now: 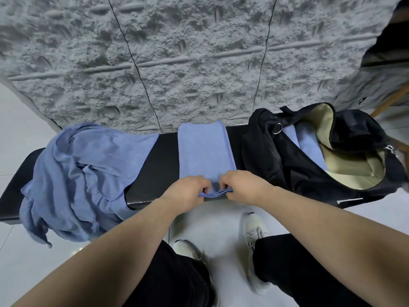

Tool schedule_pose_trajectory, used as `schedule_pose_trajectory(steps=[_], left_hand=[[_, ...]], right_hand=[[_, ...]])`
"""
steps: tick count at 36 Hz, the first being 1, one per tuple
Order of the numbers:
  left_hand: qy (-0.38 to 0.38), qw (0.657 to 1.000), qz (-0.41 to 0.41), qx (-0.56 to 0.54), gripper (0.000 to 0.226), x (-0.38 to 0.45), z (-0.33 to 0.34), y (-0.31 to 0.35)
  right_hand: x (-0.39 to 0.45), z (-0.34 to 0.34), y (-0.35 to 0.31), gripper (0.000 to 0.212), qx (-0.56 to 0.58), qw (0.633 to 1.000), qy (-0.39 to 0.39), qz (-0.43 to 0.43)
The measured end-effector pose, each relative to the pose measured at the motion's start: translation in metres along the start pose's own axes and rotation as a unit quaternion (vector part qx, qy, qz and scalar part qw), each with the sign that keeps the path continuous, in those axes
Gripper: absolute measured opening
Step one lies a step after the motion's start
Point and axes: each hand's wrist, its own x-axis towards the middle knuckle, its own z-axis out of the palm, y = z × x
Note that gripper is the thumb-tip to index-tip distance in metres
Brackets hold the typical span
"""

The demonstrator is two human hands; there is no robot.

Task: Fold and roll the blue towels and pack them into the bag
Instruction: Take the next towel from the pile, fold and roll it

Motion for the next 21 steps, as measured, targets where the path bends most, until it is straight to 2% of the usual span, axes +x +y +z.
schedule_pose_trajectory(steps=[5,13,21], left_hand=[[-0.010,1.000,-0.009,-0.008,0.014,-0.007,-0.001,0.003],[-0.012,0.998,-0.040,-0.050,0.018,-0.007,0.000,-0.006],[-0.006,0.993,-0.037,-0.112,0.018,-0.008,0.000,-0.020]], right_hand=[[-0.008,0.002,0.000,0.016,0.027,1.000,-0.005,0.009],[-0.013,-0.002,0.003,0.025,0.053,0.998,-0.012,0.037],[-0.010,-0.004,0.010,0.017,0.164,0.983,0.004,0.081]])
